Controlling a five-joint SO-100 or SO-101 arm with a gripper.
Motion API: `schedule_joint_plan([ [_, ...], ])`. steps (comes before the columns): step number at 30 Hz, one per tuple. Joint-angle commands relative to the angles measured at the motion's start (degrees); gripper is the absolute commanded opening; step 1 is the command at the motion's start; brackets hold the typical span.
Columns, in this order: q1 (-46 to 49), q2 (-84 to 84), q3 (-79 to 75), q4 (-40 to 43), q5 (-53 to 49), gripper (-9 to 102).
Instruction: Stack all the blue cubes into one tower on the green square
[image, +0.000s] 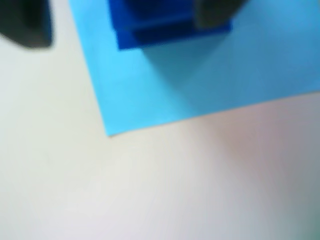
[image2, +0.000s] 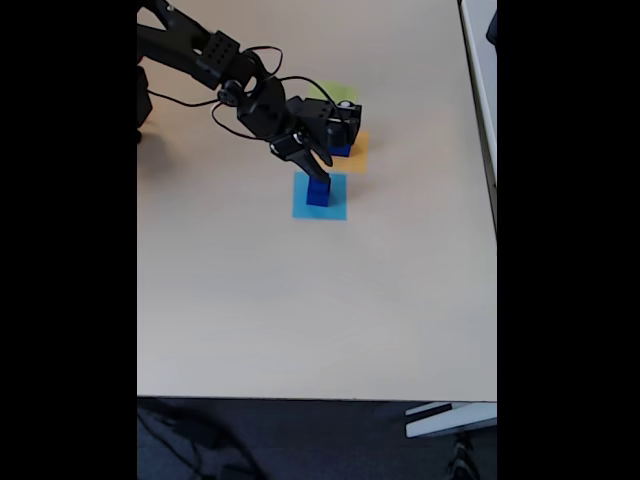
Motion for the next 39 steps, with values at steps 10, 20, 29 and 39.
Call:
schedule_joint_plan([
  [10, -10.3, -1.6, -18.4, 12.7, 6.2, 22],
  [20, -18.0, -10.0, -26.0, 18.2, 13.5, 25],
  [29, -20.4, -15.8, -25.8, 17.7, 20.7, 38],
  [39, -19.5, -15.6, -24.5, 18.1, 18.5, 47],
])
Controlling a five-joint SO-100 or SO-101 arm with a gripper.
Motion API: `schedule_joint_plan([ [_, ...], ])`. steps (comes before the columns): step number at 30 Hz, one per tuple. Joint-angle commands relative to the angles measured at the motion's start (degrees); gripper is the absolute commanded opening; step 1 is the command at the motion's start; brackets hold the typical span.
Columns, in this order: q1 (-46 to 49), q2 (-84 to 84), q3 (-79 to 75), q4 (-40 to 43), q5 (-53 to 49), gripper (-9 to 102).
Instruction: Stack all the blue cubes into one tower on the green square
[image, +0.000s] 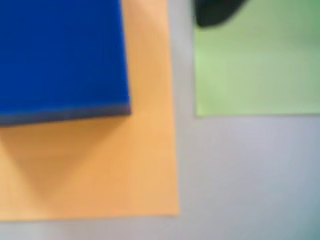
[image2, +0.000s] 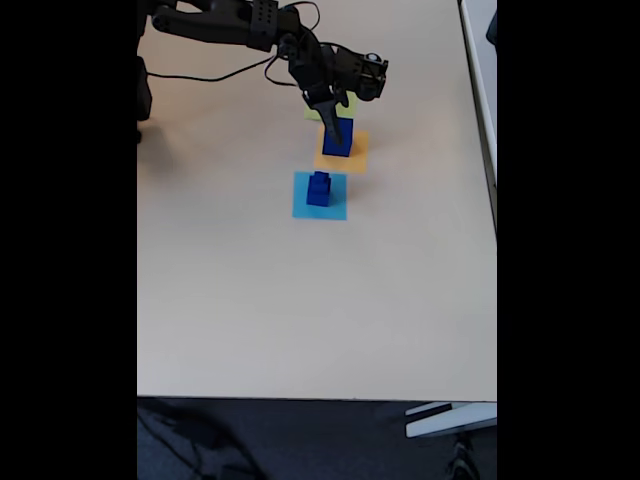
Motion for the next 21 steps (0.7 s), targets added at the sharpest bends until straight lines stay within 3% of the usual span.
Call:
schedule_joint_plan([
  [1, 0.4, 1.2, -2.6, 0.1, -1.6, 48],
  [15, -1.0, -4.3, -4.4, -0.4, -1.9, 47],
  [21, -0.8, -6.0, -7.6, 4.0, -3.6, 43],
])
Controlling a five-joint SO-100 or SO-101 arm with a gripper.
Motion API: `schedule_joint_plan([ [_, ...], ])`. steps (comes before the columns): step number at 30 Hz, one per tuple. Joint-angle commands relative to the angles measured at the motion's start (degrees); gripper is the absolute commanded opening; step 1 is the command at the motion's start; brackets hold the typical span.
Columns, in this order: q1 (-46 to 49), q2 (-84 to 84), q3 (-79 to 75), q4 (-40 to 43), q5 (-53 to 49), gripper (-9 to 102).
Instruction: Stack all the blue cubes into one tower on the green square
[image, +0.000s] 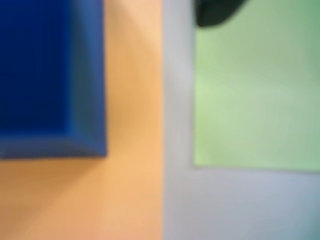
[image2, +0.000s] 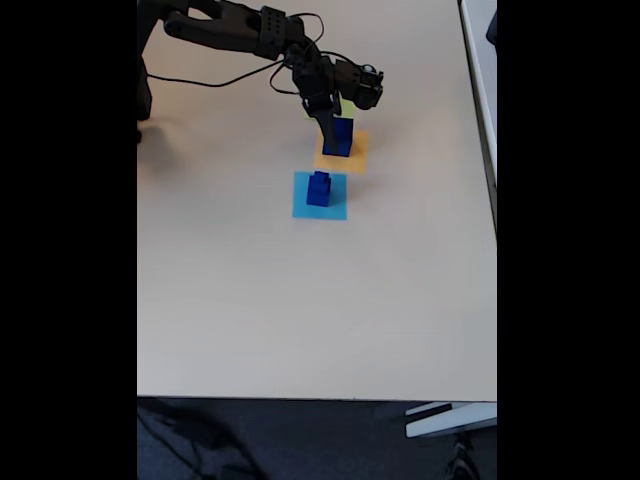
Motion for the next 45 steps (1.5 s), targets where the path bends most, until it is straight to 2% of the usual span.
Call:
schedule_joint_plan([
  [1, 0.3, 1.0, -4.8, 1.9, -1.1, 42],
  [12, 1.5, -1.3, -11.1, 6.9, -4.6, 31],
  [20, 1.6, -3.2, -13.4, 8.4, -6.0, 29],
  [31, 1.6, -3.3, -12.7, 8.8, -6.8, 8],
  [45, -0.6, 4.0, -12.2, 9.1, -2.5, 6],
])
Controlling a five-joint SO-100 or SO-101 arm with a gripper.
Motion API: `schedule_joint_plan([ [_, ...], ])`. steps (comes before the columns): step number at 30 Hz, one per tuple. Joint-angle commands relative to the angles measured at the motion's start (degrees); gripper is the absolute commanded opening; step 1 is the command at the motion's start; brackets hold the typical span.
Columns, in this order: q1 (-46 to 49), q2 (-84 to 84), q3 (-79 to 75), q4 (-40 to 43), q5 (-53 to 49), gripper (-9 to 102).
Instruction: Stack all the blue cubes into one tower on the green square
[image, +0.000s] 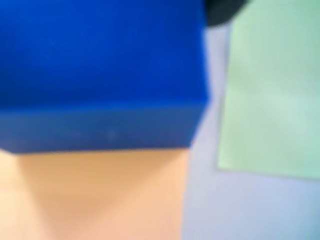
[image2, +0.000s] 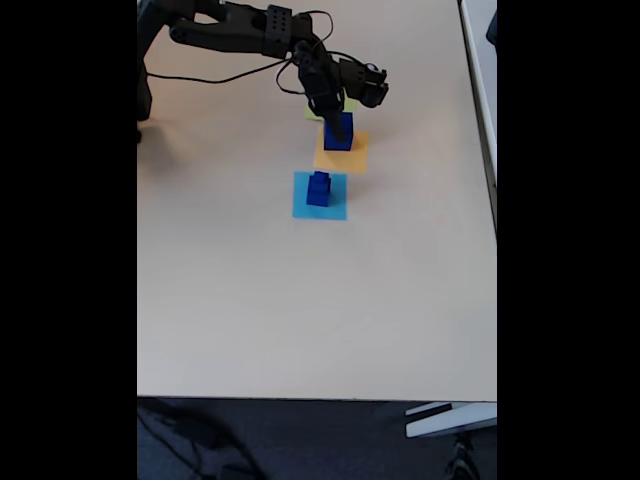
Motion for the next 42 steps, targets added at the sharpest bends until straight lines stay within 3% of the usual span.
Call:
schedule_joint_plan([
  [1, -1.5, 7.4, -2.8, 0.9, 3.0, 6],
  [28, -10.8, 1.1, -9.8, 3.7, 18.6, 5],
  [42, -11.7, -0.6, -8.4, 6.2, 21.0, 5],
])
